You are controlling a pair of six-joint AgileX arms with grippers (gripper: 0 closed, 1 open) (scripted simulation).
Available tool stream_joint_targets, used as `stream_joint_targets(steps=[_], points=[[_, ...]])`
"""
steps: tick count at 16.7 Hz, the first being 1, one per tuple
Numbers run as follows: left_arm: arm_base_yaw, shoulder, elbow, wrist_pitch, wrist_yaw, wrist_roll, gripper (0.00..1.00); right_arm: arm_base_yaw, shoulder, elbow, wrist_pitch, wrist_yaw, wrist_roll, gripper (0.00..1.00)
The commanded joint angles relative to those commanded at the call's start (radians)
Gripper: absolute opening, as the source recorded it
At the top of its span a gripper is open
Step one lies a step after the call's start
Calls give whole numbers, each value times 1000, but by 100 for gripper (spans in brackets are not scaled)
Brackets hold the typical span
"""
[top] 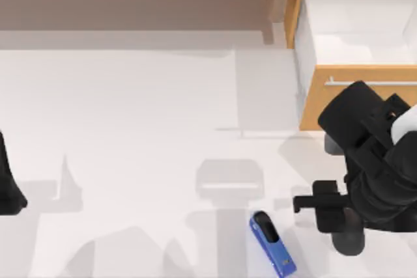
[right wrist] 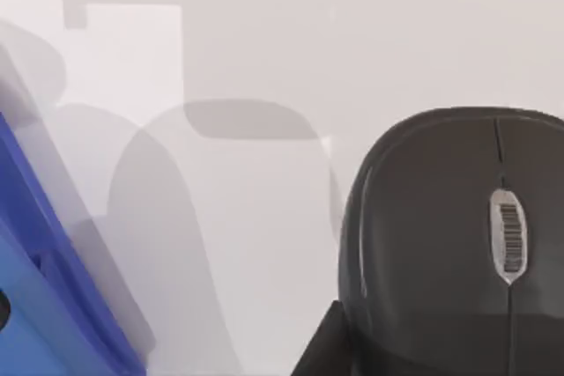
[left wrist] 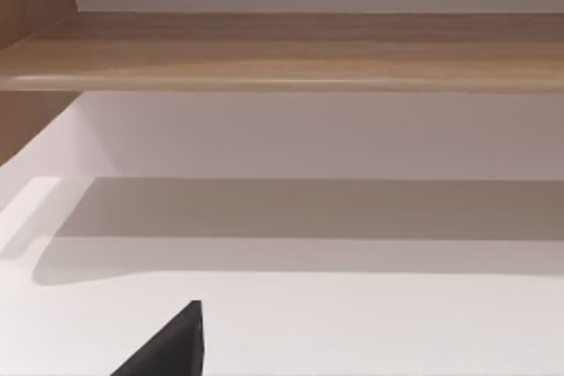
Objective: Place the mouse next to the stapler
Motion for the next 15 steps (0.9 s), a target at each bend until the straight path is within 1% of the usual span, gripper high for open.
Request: stream_joint_targets(steps=[8,15], points=[[0,0,0,0,0,0,100,1,2,-4,32,2,-1,0],[0,0,0,0,0,0,100,1,46,-47,36,1,-1,0]])
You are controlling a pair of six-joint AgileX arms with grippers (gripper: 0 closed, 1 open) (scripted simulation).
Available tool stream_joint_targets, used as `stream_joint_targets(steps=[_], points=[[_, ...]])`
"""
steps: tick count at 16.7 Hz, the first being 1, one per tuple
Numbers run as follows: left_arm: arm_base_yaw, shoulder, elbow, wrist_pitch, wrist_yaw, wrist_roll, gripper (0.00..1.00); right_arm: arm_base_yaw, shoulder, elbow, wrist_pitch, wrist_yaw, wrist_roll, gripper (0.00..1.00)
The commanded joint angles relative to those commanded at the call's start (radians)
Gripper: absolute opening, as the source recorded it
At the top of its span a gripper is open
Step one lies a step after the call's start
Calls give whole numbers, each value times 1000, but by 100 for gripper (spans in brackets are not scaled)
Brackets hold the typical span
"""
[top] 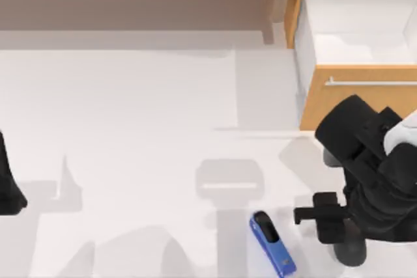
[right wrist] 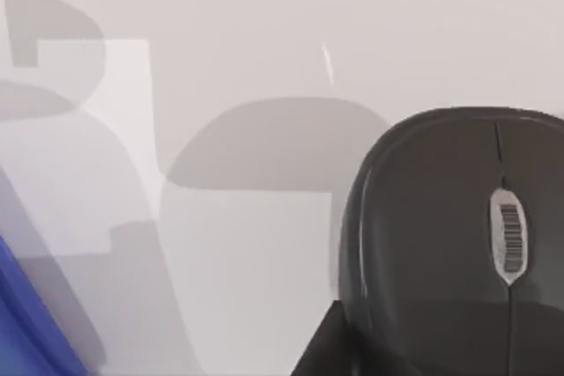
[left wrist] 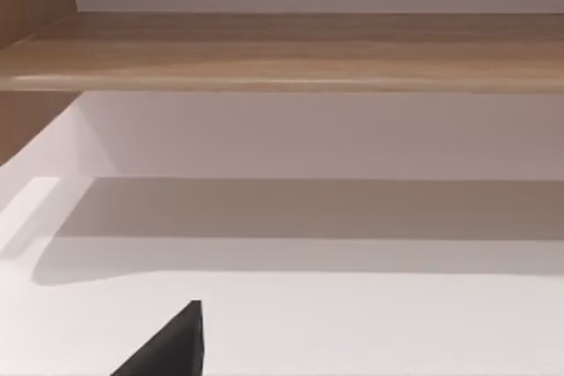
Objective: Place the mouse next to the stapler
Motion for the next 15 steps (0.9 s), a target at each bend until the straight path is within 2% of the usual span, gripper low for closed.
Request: stream_joint_targets(steps=[3,15], points=[[0,0,0,0,0,0,100,0,0,0,0,0,0,0],[0,0,0,0,0,0,100,0,0,0,0,0,0,90]])
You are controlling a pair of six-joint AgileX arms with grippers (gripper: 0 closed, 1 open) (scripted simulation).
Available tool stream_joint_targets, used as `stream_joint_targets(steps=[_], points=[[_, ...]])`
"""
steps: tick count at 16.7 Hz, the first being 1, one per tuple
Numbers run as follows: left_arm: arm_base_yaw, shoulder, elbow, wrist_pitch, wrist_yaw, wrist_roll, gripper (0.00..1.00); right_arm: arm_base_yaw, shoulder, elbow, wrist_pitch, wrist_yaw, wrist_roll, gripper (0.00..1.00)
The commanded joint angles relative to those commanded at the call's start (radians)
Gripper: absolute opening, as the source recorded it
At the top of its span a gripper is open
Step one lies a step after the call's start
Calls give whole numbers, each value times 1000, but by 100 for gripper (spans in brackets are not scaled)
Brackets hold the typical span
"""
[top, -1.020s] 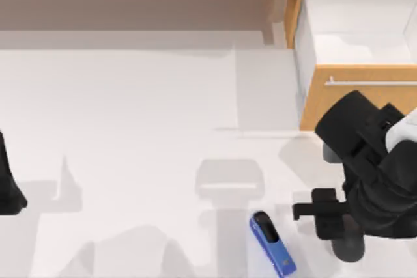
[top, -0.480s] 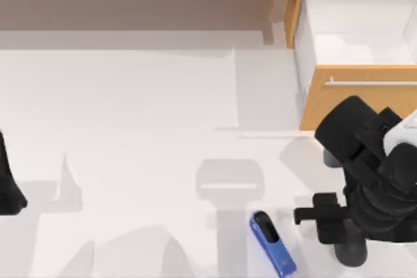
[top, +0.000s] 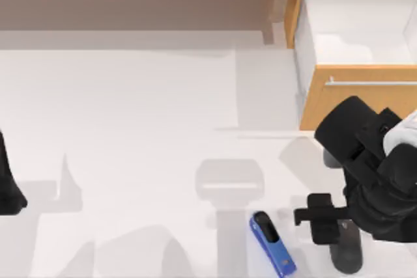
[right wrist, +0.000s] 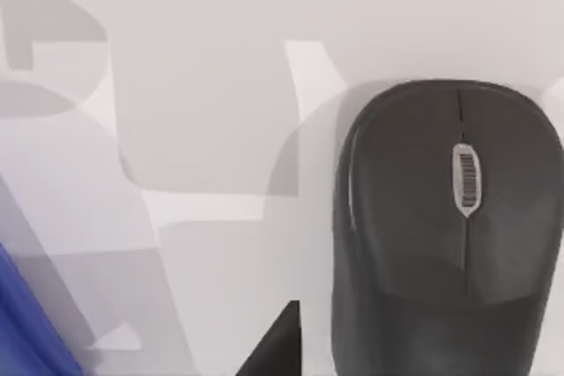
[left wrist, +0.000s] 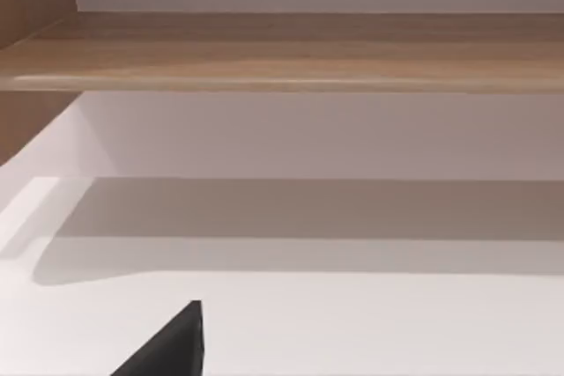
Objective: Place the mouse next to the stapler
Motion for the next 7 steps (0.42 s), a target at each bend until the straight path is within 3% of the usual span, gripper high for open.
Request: stream_joint_targets(steps=[2,7], points=[[0,0,0,0,0,0,100,0,0,0,0,0,0,100],[0,0,0,0,0,0,100,0,0,0,0,0,0,100]])
